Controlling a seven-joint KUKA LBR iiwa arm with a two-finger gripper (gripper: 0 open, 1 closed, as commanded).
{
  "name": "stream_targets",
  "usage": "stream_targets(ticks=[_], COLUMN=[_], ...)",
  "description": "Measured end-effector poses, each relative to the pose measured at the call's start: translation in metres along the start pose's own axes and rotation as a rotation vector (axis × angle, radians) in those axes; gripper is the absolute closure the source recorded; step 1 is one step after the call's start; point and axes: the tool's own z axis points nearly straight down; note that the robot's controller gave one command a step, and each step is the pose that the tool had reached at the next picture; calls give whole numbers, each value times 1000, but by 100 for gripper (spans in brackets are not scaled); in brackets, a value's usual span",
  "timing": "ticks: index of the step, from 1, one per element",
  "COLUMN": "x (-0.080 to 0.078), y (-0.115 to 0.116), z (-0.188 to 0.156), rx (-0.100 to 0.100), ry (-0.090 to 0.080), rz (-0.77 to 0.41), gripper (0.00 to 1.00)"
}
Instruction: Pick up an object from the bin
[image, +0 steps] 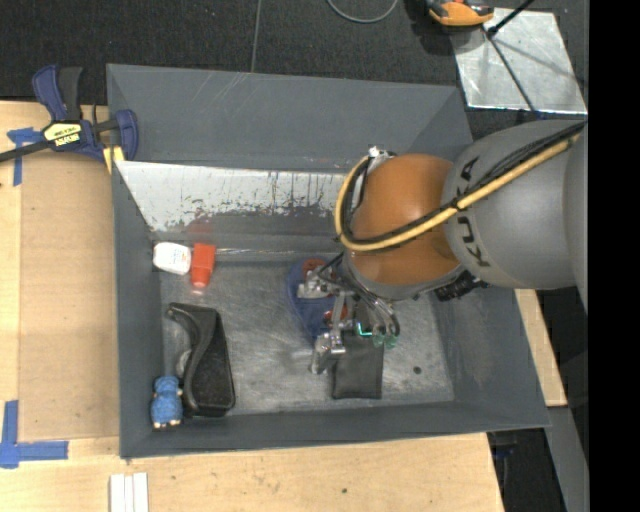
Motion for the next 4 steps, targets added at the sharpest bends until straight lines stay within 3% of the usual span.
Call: stream_targets(ticks=[1, 2, 3, 4], x=[28, 34, -8, 5], y=[-63, 26, -32, -23], z=[49, 26, 26, 51], rx=[-12, -1, 0, -8], ry=[-45, -11, -11, -15], rz=[93, -266, 224, 760], gripper=[0, 0, 0, 0])
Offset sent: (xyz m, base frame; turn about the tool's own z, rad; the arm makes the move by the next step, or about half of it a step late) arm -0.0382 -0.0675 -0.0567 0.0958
